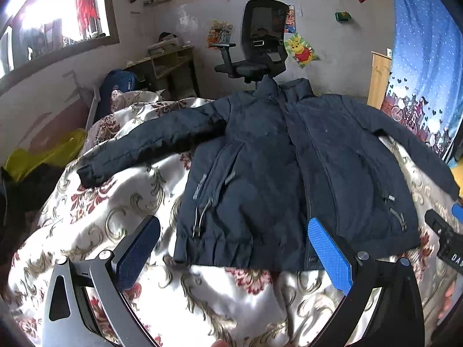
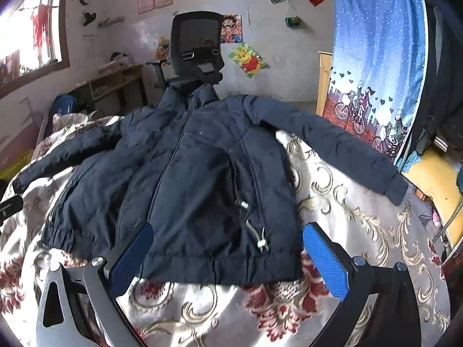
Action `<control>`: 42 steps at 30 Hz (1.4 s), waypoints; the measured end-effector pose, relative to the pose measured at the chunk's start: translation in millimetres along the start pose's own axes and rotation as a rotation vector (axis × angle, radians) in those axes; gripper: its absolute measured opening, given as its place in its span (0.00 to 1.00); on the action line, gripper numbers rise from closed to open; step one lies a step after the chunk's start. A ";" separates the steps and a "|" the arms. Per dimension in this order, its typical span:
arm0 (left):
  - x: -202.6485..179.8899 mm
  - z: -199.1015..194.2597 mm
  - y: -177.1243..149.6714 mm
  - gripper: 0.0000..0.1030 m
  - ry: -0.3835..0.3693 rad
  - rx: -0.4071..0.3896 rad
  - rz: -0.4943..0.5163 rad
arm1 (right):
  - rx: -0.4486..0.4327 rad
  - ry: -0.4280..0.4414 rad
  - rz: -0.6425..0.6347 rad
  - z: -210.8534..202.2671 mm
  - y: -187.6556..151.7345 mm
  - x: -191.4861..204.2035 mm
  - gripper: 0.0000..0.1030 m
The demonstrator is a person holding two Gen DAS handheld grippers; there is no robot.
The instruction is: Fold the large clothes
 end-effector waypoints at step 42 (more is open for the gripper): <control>-233.8 299.0 202.1 0.98 -0.172 -0.018 0.368 | -0.197 -0.073 0.926 153.4 52.8 -251.5 1.00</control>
Point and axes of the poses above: each gripper's, at about its wrist camera, not at the fingertips, and z roughly the way its jaws point, x to its left, y to its top, the point moved 10 cm from there along z, roughly the way its jaws point, and after that the axes turned 2 degrees about y, right-handed, at the moved point
